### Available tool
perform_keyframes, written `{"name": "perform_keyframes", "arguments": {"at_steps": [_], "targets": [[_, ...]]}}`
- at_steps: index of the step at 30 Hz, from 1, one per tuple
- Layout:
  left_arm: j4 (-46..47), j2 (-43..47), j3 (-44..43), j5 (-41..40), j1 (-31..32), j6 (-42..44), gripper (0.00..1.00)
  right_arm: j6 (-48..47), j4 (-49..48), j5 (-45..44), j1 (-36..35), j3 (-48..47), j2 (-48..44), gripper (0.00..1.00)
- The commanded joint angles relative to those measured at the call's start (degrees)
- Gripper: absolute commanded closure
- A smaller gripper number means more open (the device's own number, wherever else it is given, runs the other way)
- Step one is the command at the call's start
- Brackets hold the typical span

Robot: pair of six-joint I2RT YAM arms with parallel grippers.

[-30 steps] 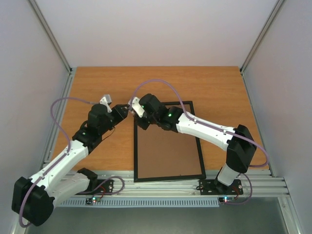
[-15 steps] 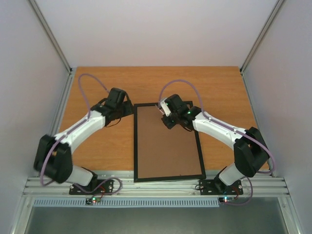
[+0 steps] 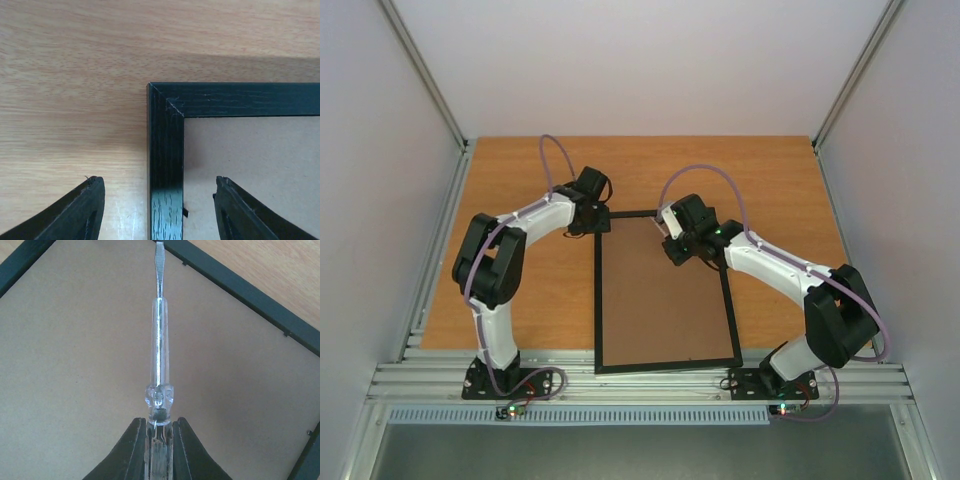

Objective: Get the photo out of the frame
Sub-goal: Move the photo frame to the center of the board.

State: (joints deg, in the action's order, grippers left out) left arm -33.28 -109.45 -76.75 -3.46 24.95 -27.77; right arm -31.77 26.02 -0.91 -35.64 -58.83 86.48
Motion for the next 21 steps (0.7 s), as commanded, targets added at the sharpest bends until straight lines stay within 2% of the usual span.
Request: {"name": "perform_keyframes", "arguments": {"at_steps": [1,7,12,17,21], "targets": [[-1.2,-2.7,-3.1,-1.1,0.1,1.5,0.40,0.3,-1.9,2.5,0.6,0.5,-1.0,0.99],[-1.9,-6.4,-6.0,-1.0,0.0,1.3,0.47,0.4,-1.8,2.6,0.7,0.9,-1.0,0.99],[-0.9,-5.9,-4.5,-0.4,-0.8,-0.1,0.65,0.3,-1.5,2.6,0.7,1.2,-1.7,0.99],[0.7,-3.2,-0.8,-0.6,-2.7,-3.1,0.76,0.5,-1.1,3.4,0.7,0.9,-1.8,0.99],[2.0,-0.5,3.9,0.4,-6.1,-8.1,0.88,0.4,-0.5,4.4,0.7,0.5,-2.0,0.99]]}}
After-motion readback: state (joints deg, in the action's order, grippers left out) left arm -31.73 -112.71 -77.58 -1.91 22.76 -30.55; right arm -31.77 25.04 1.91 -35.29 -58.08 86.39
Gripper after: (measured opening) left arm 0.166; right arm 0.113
